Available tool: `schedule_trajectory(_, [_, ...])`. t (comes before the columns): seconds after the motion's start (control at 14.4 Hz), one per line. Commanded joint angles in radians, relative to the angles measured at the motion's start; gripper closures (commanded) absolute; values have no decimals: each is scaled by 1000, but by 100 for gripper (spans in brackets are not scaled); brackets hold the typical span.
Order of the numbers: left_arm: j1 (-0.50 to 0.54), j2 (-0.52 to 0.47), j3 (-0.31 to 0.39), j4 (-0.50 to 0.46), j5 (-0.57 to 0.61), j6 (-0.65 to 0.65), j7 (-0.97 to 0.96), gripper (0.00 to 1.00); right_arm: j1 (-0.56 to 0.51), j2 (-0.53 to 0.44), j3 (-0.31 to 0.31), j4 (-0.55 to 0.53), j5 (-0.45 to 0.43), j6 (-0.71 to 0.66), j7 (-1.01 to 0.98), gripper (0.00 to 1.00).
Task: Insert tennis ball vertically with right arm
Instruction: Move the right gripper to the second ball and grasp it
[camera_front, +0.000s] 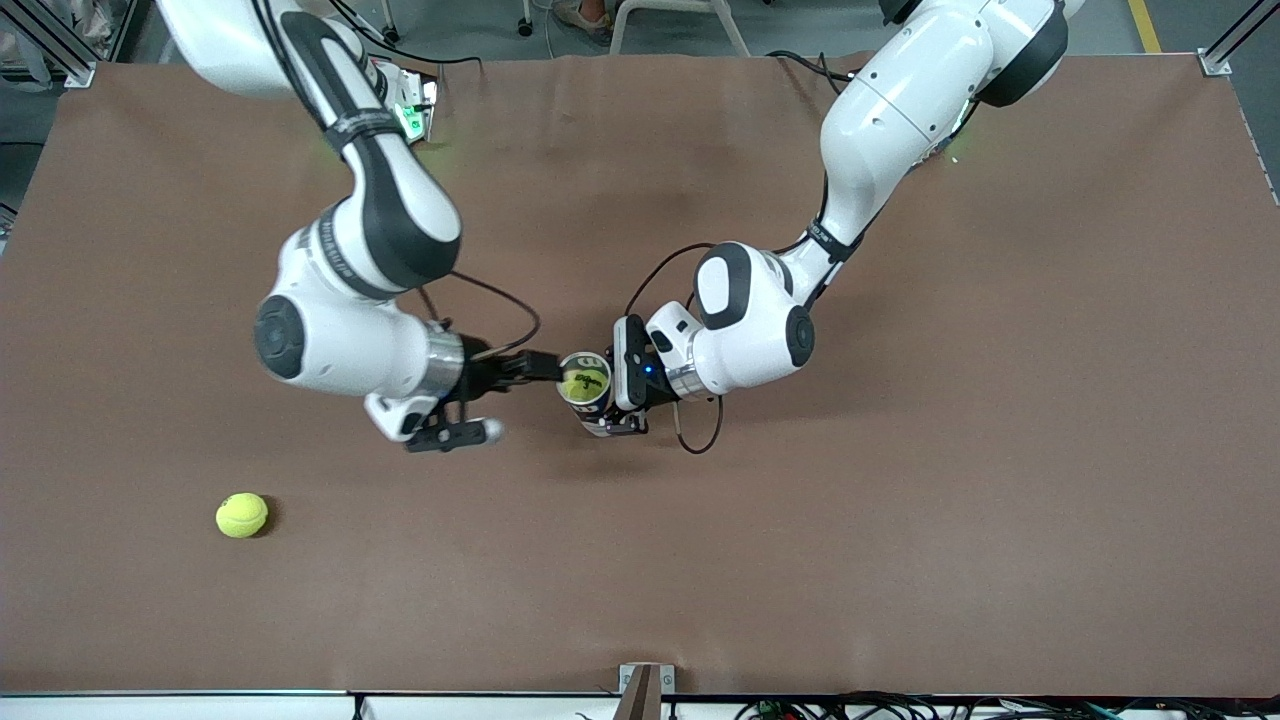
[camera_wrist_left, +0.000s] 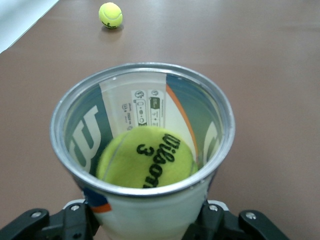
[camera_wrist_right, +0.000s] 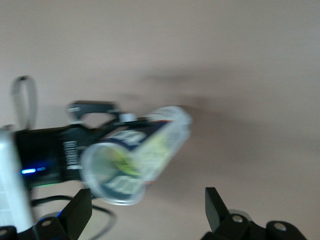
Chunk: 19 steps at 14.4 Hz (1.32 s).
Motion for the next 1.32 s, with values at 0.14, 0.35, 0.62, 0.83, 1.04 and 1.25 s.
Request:
schedule_trajectory(0.14, [12,0,-1,-21,-20,24,49,29,-203,-1,-29,-7,-327,-40,-165,0])
schedule_trajectory(0.35, [12,0,-1,-29,-21,24,49,25,-332,52,-29,-7,-375,57,-238,0])
schedule_trajectory(0.62, [12,0,-1,-31,-21,24,49,21,-389,139,-29,-8,-474,257,-266,0])
schedule_trajectory(0.83, [12,2,-1,-31,-21,24,49,21,-443,187,-29,-12,-533,342,-266,0])
schedule_trajectory(1.04, [12,2,-1,-31,-21,24,49,21,-446,217,-29,-15,-539,440,-282,0])
schedule_trajectory(1.25, [12,2,-1,-29,-21,24,49,21,-464,262,-29,-15,-527,476,-283,0])
